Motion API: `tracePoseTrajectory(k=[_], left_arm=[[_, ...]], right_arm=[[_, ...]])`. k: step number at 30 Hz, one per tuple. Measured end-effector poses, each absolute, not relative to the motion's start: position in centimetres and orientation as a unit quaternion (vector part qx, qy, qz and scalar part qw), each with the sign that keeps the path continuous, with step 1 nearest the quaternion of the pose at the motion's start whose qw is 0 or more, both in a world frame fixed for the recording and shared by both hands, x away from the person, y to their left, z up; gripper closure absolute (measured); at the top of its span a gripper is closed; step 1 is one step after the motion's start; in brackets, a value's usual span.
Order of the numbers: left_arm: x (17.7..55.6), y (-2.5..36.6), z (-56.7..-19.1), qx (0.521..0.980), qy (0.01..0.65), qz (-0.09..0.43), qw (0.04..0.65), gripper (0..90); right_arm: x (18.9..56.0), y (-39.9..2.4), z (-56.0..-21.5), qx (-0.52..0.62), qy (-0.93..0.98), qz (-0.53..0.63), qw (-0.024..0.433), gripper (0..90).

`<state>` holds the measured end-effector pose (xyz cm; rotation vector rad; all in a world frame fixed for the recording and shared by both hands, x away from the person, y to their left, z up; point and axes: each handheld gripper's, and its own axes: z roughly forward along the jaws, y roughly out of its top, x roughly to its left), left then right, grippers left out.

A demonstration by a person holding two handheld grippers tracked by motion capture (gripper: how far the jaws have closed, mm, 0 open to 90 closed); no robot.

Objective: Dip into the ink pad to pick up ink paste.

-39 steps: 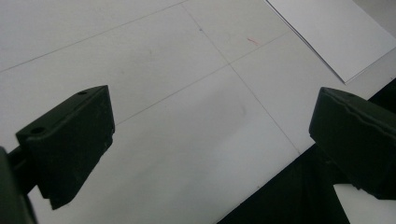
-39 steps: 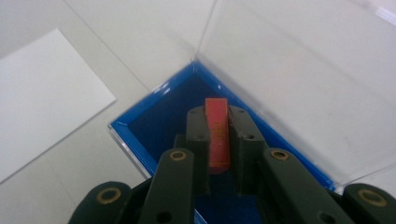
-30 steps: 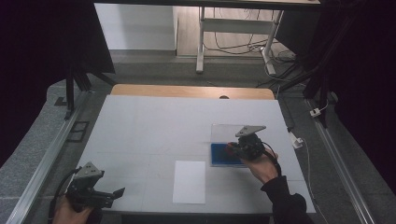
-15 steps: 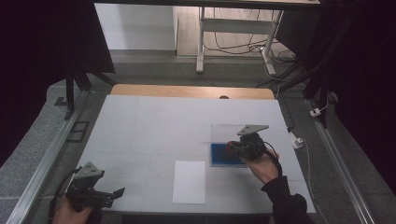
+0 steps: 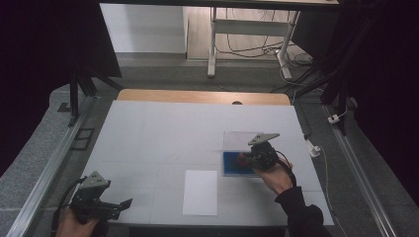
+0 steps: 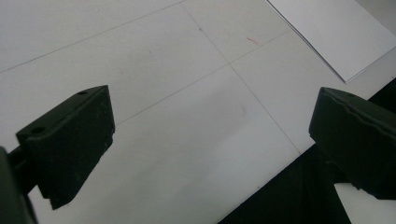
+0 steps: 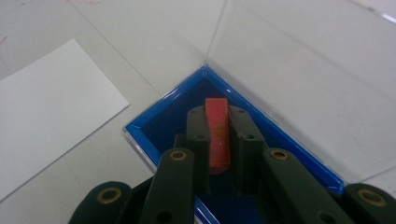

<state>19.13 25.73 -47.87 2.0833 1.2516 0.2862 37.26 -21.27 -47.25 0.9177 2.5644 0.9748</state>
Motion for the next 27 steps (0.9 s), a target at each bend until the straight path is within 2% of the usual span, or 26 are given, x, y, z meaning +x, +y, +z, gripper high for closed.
tracePoseTrajectory(k=[15, 27], left_arm=[[19.2, 25.7, -47.9, 0.801, 0.483, 0.110, 0.337, 0.9], [19.2, 25.6, -47.9, 0.801, 0.483, 0.109, 0.337, 1.0]], right_arm=[[37.5, -20.8, -48.2, 0.328, 0.882, 0.318, 0.113, 80.5], [35.9, -18.5, -48.2, 0.280, 0.903, 0.265, 0.189, 80.7]])
